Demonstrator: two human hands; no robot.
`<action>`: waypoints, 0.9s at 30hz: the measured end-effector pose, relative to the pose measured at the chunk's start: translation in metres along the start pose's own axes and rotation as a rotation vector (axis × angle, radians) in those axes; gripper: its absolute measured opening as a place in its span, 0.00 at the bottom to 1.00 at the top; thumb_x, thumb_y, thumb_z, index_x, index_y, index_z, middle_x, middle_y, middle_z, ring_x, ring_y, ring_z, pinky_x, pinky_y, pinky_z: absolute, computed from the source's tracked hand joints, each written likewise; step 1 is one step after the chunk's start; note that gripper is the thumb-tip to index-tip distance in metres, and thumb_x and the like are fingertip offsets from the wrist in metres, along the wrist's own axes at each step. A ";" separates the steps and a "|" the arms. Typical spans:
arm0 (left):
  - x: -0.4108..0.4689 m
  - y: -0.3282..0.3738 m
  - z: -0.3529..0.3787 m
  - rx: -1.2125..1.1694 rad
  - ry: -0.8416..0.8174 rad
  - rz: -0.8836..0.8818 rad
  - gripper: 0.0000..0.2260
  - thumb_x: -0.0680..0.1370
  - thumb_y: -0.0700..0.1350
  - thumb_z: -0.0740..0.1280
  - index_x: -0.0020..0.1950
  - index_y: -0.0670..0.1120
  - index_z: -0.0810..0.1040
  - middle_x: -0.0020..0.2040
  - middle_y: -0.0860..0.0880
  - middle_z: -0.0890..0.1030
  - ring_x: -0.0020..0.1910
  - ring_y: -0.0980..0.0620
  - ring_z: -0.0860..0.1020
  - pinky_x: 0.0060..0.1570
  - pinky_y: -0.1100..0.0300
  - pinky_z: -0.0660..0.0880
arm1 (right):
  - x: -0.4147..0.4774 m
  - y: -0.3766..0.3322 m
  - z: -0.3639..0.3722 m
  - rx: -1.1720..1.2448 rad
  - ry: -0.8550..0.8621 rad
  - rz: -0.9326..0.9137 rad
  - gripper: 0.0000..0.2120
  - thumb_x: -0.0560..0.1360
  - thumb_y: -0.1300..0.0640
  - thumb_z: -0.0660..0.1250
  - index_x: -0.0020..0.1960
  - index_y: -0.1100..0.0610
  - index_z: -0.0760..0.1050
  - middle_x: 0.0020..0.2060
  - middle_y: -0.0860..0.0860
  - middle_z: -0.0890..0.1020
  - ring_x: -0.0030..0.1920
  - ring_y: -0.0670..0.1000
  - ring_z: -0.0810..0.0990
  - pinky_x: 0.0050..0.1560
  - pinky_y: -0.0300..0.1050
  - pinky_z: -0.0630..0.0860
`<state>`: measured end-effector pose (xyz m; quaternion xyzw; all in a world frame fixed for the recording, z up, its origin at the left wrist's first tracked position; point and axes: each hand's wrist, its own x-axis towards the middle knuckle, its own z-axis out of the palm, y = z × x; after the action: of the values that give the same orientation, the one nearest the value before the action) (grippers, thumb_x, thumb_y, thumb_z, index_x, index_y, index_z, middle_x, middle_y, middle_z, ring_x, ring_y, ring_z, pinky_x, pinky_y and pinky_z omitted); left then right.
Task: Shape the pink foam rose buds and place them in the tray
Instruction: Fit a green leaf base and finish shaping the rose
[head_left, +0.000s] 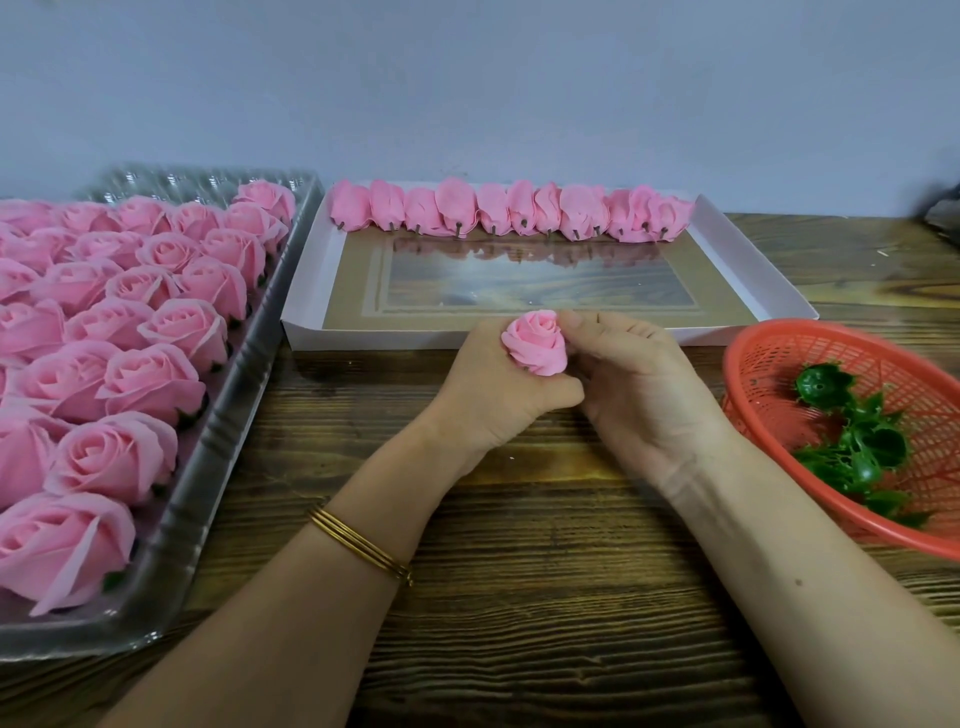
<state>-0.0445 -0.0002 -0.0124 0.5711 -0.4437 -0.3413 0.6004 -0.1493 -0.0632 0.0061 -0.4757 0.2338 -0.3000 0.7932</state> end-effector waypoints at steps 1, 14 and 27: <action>0.000 0.000 0.000 0.000 0.002 0.000 0.13 0.66 0.25 0.71 0.35 0.42 0.75 0.34 0.45 0.76 0.36 0.51 0.74 0.39 0.57 0.73 | 0.000 0.000 0.000 -0.001 0.003 0.000 0.15 0.69 0.61 0.67 0.50 0.71 0.76 0.44 0.61 0.79 0.45 0.53 0.79 0.48 0.42 0.77; 0.001 -0.002 0.000 0.052 -0.030 0.015 0.18 0.65 0.26 0.72 0.29 0.48 0.73 0.30 0.51 0.74 0.33 0.55 0.73 0.36 0.59 0.71 | 0.000 -0.001 0.003 -0.019 0.049 0.015 0.03 0.69 0.65 0.66 0.42 0.63 0.73 0.39 0.58 0.76 0.38 0.51 0.76 0.42 0.42 0.73; 0.001 -0.004 0.000 0.058 -0.103 0.075 0.25 0.65 0.26 0.71 0.28 0.59 0.76 0.26 0.60 0.74 0.28 0.65 0.72 0.31 0.72 0.68 | -0.001 0.000 0.006 -0.049 0.041 0.011 0.19 0.69 0.55 0.67 0.56 0.63 0.70 0.43 0.60 0.72 0.44 0.56 0.71 0.43 0.43 0.69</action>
<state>-0.0443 -0.0014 -0.0164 0.5529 -0.5049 -0.3343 0.5724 -0.1461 -0.0585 0.0092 -0.4873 0.2597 -0.2995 0.7781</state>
